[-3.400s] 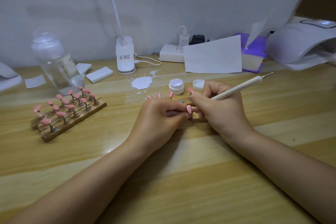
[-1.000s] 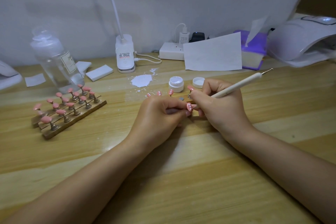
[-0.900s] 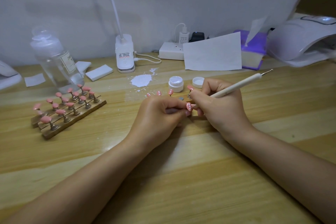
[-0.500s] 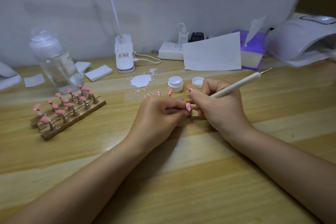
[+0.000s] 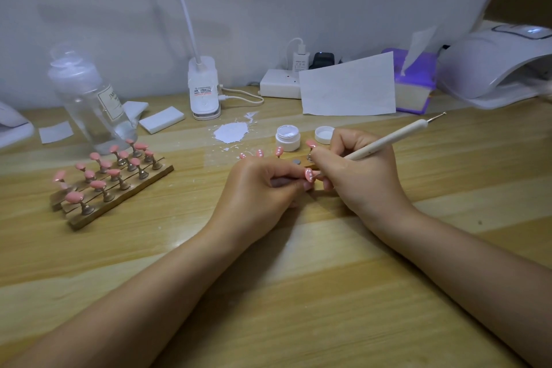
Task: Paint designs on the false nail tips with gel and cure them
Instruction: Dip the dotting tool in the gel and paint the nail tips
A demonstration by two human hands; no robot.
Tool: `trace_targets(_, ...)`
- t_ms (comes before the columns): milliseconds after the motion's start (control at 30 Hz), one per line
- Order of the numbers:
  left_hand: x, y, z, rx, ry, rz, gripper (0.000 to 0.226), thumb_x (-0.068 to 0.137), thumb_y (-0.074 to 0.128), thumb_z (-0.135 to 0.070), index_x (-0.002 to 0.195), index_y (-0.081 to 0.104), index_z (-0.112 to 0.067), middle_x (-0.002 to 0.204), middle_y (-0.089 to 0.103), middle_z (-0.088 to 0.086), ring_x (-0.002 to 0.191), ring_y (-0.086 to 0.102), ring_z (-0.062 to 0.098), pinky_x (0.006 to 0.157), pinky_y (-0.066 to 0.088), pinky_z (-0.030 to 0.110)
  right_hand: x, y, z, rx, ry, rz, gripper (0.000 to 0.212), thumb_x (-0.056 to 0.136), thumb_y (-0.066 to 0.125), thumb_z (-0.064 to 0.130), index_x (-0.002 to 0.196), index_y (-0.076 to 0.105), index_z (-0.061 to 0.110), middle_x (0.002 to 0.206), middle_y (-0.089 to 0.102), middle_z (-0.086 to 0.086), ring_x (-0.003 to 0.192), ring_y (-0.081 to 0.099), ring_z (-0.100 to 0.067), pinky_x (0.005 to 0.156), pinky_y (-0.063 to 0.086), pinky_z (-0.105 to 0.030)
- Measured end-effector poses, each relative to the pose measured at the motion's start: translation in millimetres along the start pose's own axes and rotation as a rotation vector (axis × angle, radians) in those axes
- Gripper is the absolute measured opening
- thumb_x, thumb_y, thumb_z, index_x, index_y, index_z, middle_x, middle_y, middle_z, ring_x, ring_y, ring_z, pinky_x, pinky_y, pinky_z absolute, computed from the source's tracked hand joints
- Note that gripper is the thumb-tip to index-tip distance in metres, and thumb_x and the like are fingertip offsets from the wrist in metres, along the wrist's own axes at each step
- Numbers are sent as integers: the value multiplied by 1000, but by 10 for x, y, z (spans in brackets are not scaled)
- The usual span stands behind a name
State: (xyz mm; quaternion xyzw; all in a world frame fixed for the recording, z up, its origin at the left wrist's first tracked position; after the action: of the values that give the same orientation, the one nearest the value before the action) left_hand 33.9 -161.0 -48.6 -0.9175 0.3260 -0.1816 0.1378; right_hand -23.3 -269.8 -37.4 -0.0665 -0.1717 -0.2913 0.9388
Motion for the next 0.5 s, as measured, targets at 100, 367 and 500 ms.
trace_targets(100,-2,-3,-5,-1,10,4,17,78,67,-1,79,74,-17,69,68,-12,57,58,-8,56,47,7,-2,1,-3,9,4,4,45,80,56,-10,46,33,10,27,42,9,28,43,1,37,34,-8)
trace_targets(367,-8,1,-21,15,34,3,14,78,67,1,81,74,-11,68,67,-13,52,56,-11,58,41,-1,-2,-1,-5,6,11,-2,46,79,56,-10,45,33,10,27,42,10,28,43,1,36,34,-8)
trace_targets(500,-5,0,-11,7,25,3,15,78,67,0,81,74,-13,67,66,-16,53,57,-11,59,44,3,1,-7,-15,3,15,-5,45,79,57,-9,45,33,10,28,42,9,29,44,1,37,34,-9)
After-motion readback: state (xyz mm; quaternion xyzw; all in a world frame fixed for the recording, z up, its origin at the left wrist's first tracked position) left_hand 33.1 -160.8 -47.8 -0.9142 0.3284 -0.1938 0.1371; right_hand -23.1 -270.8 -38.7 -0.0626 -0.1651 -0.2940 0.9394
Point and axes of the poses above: each hand's wrist, its own x-axis towards the middle knuckle, its own y-axis out of the palm, z = x × y, the point moved 2 cm from there along x, towards the middle knuckle
